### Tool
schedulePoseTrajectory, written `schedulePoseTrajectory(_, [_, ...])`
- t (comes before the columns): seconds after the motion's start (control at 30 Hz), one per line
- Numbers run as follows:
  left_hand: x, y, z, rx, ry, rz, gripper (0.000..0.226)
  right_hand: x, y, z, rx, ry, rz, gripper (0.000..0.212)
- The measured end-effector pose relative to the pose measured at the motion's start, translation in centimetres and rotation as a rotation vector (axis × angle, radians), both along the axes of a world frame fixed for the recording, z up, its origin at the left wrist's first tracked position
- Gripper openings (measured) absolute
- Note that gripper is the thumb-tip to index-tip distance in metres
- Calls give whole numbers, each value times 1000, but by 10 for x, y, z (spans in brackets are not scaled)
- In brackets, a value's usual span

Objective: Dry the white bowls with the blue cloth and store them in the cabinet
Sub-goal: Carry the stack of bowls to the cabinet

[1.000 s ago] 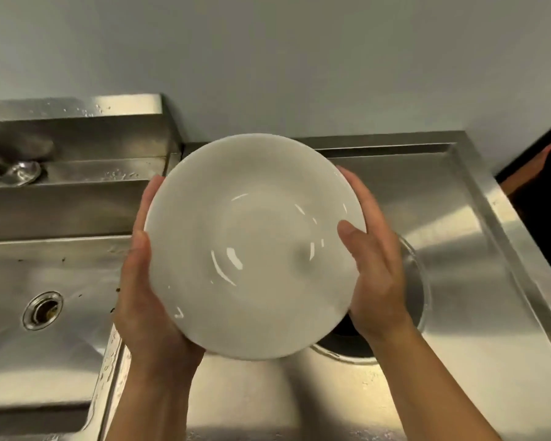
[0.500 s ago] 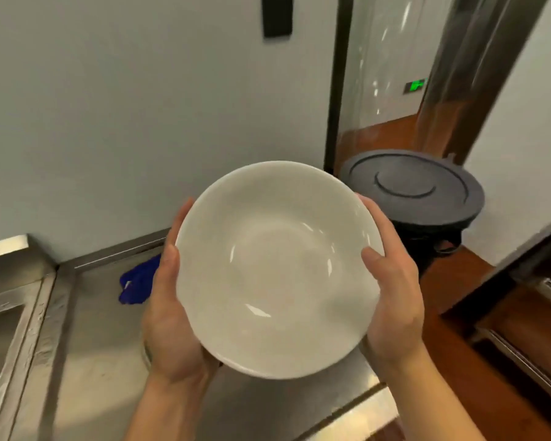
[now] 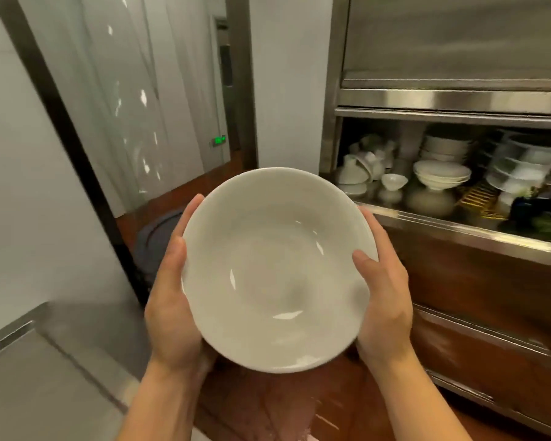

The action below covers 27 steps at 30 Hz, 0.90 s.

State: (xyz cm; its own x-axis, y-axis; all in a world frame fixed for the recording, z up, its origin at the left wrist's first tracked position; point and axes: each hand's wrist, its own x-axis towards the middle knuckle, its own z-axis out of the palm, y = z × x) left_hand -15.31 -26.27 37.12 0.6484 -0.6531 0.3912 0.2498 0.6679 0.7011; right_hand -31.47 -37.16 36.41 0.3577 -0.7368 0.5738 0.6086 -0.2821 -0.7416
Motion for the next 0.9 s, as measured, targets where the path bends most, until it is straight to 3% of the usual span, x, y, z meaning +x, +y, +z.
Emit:
schedulePoseTrajectory(0.23, [-28,-153,10,43,-60,-284,47,-49,-102,13,1,68,-356,55])
schedulePoseTrajectory(0.53, [-78,-326,-5,106,-40,-588,44,-106,-225,-3,75,32,-565,46])
schedulePoseTrajectory(0.63, [-98,-385,-22,141,-30,-618,43,-127,-277,-20,119,31,-592,53])
schedulePoseTrajectory(0.9, [-141,-526,-54,308,-11,-501,35,-170,-429,-64,244,80,-569,45])
